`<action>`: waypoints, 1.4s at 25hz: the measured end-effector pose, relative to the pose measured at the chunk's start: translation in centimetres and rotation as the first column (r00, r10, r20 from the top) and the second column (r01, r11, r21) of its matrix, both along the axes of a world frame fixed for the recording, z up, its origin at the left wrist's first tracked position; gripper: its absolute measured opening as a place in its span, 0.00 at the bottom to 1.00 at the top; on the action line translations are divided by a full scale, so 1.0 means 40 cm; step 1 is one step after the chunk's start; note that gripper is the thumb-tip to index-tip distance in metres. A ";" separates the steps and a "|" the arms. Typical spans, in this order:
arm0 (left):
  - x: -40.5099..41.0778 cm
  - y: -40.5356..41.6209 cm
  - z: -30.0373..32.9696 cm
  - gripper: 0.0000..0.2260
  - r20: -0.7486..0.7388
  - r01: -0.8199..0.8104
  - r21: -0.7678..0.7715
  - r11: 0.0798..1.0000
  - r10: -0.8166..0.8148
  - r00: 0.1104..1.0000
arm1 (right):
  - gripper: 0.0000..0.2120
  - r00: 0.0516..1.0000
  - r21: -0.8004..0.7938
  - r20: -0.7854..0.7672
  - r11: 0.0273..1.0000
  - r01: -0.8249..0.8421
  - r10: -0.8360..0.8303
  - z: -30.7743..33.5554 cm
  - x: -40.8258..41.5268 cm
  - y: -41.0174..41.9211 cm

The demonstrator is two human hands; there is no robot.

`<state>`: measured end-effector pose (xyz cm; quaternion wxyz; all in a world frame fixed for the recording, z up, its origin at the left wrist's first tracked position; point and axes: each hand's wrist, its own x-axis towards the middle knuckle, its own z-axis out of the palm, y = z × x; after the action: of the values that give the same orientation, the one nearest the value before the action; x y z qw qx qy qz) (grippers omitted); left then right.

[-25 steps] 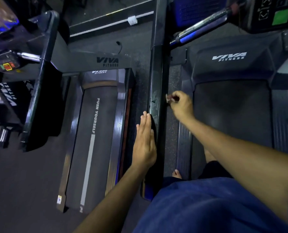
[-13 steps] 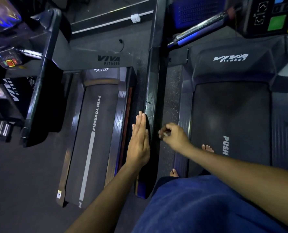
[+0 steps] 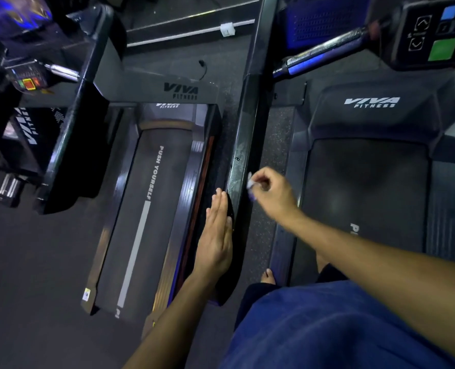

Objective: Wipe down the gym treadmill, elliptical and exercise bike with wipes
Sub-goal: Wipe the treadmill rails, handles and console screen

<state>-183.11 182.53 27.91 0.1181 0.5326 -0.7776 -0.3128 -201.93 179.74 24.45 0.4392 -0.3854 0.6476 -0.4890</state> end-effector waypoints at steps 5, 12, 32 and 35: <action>0.000 -0.005 -0.005 0.24 -0.019 -0.028 -0.005 1.000 0.027 0.999 | 0.05 0.996 -0.115 0.034 0.990 -0.082 0.087 0.016 0.070 0.073; -0.006 -0.002 0.000 0.25 0.011 -0.039 -0.004 0.999 0.039 0.999 | 0.06 0.995 -0.037 -0.013 0.994 0.103 -0.103 0.000 -0.073 -0.184; -0.013 0.000 0.025 0.24 -0.012 -0.021 -0.007 1.000 0.021 1.000 | 0.07 1.000 0.052 -0.009 0.998 0.026 -0.026 -0.013 -0.131 -0.082; -0.008 -0.003 0.032 0.24 -0.044 -0.021 -0.044 0.999 0.019 0.999 | 0.08 0.988 0.181 0.138 0.983 0.037 -0.063 0.013 -0.148 -0.020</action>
<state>-183.42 182.43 29.19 0.1499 0.5307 -0.7761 -0.3058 -207.85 178.93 24.97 0.5047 -0.2921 0.6650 -0.4667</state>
